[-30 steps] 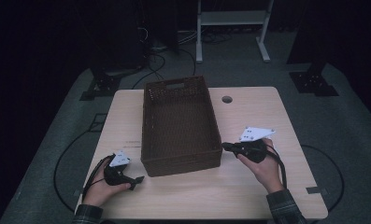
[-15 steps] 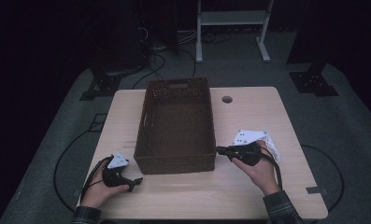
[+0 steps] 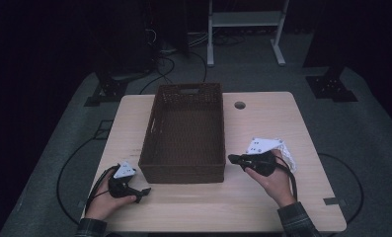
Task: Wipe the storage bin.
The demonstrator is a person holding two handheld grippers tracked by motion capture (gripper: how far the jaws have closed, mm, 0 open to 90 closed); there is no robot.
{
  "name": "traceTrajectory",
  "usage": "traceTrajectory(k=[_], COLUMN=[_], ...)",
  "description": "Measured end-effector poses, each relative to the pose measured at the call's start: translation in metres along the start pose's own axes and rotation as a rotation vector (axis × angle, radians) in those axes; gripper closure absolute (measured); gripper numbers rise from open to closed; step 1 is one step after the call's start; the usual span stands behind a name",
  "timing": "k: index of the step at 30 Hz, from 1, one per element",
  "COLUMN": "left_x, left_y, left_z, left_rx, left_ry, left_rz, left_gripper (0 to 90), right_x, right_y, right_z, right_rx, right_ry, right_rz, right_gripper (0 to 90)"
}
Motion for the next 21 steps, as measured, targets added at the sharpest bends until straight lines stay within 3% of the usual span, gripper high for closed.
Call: traceTrajectory(k=[3,13,21], left_x=[0.0,0.0,0.0], left_y=[0.0,0.0,0.0], left_z=[0.0,0.0,0.0], left_rx=[0.0,0.003,0.004], left_ry=[0.001,0.003,0.005], left_rz=[0.0,0.0,-0.001], left_gripper=[0.0,0.0,0.0], right_x=[0.007,0.042,0.073], right_y=[-0.001,-0.001,0.005], right_z=[0.004,0.009,0.0], right_rx=[0.028,0.096,0.104], right_ry=[0.027,0.108,0.14], right_rz=[-0.015,-0.064,-0.132], right_gripper=[81.0,49.1,36.4])
Point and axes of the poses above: each handheld gripper's, and its own axes: y roughly forward along the jaws, x roughly out of its underside, z roughly to its right, the point moved 3 cm from there along y, roughly forward along the jaws, and after that the axes turned 12 degrees about -z, right-handed, at the moved point
